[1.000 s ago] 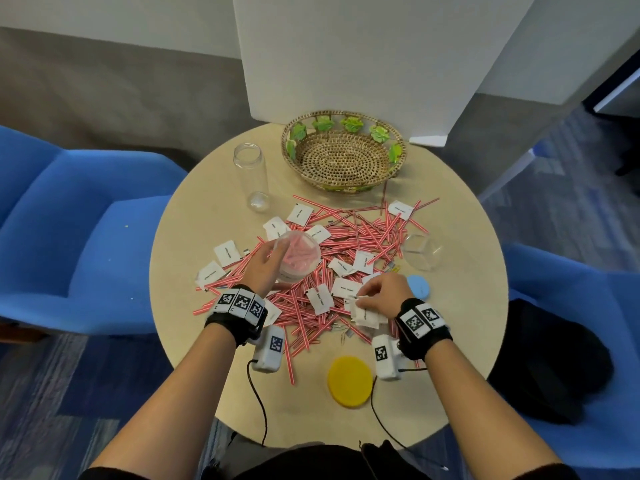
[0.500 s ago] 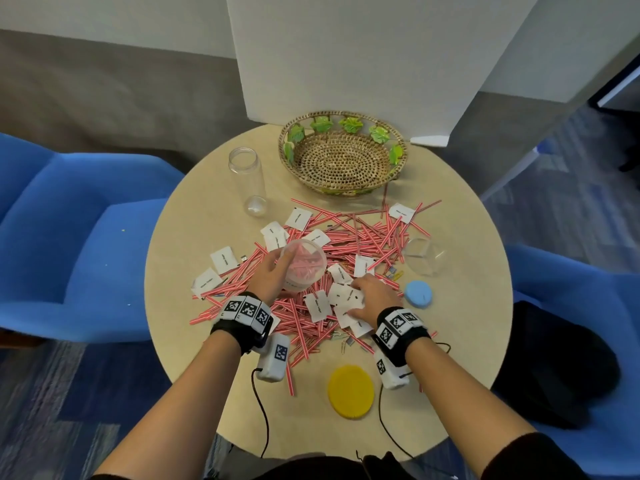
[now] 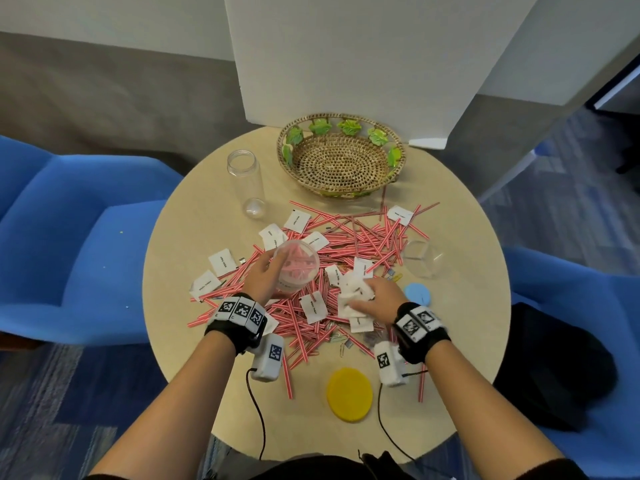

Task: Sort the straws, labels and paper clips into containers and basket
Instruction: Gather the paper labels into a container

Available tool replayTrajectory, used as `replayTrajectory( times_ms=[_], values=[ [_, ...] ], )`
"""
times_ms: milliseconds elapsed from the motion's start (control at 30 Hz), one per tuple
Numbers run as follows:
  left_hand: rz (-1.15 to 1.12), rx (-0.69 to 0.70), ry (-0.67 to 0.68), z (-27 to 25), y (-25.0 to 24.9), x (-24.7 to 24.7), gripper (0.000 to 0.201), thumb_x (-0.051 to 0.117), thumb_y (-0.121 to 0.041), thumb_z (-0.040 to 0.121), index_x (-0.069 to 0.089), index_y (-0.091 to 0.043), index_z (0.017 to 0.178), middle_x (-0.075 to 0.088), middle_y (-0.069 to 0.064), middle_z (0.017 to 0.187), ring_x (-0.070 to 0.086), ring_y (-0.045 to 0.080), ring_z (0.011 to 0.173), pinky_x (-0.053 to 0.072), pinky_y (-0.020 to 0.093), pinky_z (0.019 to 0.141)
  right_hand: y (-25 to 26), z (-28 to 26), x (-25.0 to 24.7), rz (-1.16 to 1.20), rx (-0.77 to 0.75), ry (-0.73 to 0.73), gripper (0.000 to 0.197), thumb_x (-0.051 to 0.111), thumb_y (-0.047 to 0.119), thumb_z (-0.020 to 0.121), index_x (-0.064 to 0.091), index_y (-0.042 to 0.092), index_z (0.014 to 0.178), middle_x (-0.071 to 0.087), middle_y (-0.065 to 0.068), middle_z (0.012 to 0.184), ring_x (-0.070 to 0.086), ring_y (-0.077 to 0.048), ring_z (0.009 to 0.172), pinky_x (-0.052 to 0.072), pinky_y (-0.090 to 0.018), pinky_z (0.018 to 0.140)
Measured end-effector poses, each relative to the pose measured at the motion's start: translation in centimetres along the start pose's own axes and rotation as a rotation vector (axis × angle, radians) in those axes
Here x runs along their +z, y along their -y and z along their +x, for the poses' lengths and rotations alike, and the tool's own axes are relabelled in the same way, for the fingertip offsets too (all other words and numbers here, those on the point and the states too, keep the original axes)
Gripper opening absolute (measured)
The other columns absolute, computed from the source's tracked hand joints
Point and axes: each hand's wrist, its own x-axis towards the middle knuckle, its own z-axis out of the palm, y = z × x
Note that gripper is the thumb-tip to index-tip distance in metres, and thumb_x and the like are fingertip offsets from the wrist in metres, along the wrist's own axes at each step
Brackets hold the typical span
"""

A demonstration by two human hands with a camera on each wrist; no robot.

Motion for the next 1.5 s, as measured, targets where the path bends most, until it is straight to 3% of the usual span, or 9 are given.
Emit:
replayTrajectory(
  times_ms=[133, 233, 500, 667, 800, 1000, 1300, 1400, 1500],
  values=[
    [0.049, 0.029, 0.019, -0.3, 0.3, 0.2, 0.07, 0.05, -0.071, 0.089, 0.054, -0.021, 0.138, 0.059, 0.009, 0.13, 0.062, 0.031, 0.11, 0.058, 0.054, 0.084, 2.6, -2.1, -3.0, 0.429, -0.112, -0.072, 0.032, 0.073, 0.025, 0.088, 0.062, 0.022, 0.118, 0.072, 0.005, 0.107, 0.07, -0.011, 0.094, 0.058, -0.037, 0.085],
    [0.105, 0.067, 0.105, -0.8, 0.4, 1.1, 0.071, 0.045, -0.071, 0.09, 0.051, -0.024, 0.142, 0.057, 0.013, 0.135, 0.062, 0.035, 0.112, 0.062, 0.047, 0.068, 5.6, -2.7, -3.5, 0.491, -0.169, -0.021, 0.039, 0.066, 0.024, 0.094, 0.055, 0.019, 0.131, 0.07, 0.0, 0.109, 0.071, -0.017, 0.074, 0.058, -0.032, 0.058],
    [-0.008, 0.111, 0.156, -2.4, 0.9, 1.7, 0.057, 0.048, -0.057, 0.093, 0.051, -0.029, 0.143, 0.05, 0.006, 0.133, 0.062, 0.032, 0.11, 0.062, 0.046, 0.062, 9.2, -1.6, -1.2, 0.52, -0.07, -0.334, 0.02, 0.067, 0.013, 0.092, 0.068, 0.013, 0.112, 0.072, -0.007, 0.103, 0.072, -0.015, 0.067, 0.06, -0.034, 0.055],
    [0.012, 0.153, 0.088, -2.9, 1.5, 0.8, 0.04, 0.048, -0.048, 0.1, 0.059, -0.03, 0.134, 0.059, -0.009, 0.122, 0.061, 0.018, 0.109, 0.062, 0.051, 0.064, 9.7, -2.1, 1.2, 0.061, -0.084, -0.276, 0.046, 0.073, 0.026, 0.082, 0.058, 0.027, 0.125, 0.071, 0.004, 0.096, 0.066, -0.017, 0.083, 0.056, -0.033, 0.077],
    [0.065, 0.189, 0.073, -3.0, 1.3, 0.3, 0.056, 0.051, -0.067, 0.091, 0.061, -0.032, 0.134, 0.058, -0.005, 0.131, 0.064, 0.016, 0.105, 0.062, 0.042, 0.06, 10.2, -2.4, 2.1, 0.141, -0.138, -0.263, 0.058, 0.065, 0.034, 0.091, 0.037, 0.031, 0.141, 0.07, 0.0, 0.092, 0.065, -0.019, 0.082, 0.052, -0.031, 0.078],
    [0.046, 0.225, 0.042, -2.8, 0.9, 0.0, 0.047, 0.052, -0.059, 0.095, 0.062, -0.03, 0.13, 0.06, -0.001, 0.127, 0.064, 0.024, 0.108, 0.062, 0.044, 0.063, 10.2, -2.0, 2.1, 0.173, -0.194, -0.414, 0.006, 0.06, 0.027, 0.093, 0.063, 0.026, 0.098, 0.069, 0.006, 0.079, 0.065, -0.013, 0.068, 0.056, -0.034, 0.068],
    [0.17, 0.26, 0.036, -2.0, 1.5, -0.6, 0.068, 0.05, -0.078, 0.08, 0.066, -0.032, 0.127, 0.065, -0.006, 0.12, 0.07, 0.023, 0.096, 0.061, 0.043, 0.069, 11.5, -0.6, 2.2, -0.533, -0.31, -0.179, 0.021, 0.059, 0.036, 0.092, 0.075, 0.022, 0.087, 0.064, 0.004, 0.073, 0.059, -0.017, 0.07, 0.049, -0.03, 0.064],
    [0.132, 0.216, -0.003, -1.7, 1.6, -1.6, 0.052, 0.053, -0.064, 0.092, 0.065, -0.026, 0.125, 0.065, 0.0, 0.12, 0.069, 0.02, 0.091, 0.059, 0.03, 0.056, 10.6, -0.2, 1.7, -0.131, -0.383, -0.16, 0.015, 0.063, 0.029, 0.092, 0.076, 0.025, 0.097, 0.07, 0.009, 0.082, 0.062, -0.013, 0.07, 0.053, -0.025, 0.066],
    [0.044, 0.153, -0.112, -1.2, 2.2, -3.1, 0.046, 0.055, -0.061, 0.092, 0.066, -0.028, 0.122, 0.065, 0.0, 0.12, 0.064, 0.021, 0.104, 0.062, 0.039, 0.067, 8.0, 0.7, 1.6, 0.267, -0.206, -0.431, 0.011, 0.065, 0.019, 0.091, 0.074, 0.023, 0.097, 0.068, 0.013, 0.081, 0.063, -0.005, 0.072, 0.055, -0.02, 0.069]
  ],
)
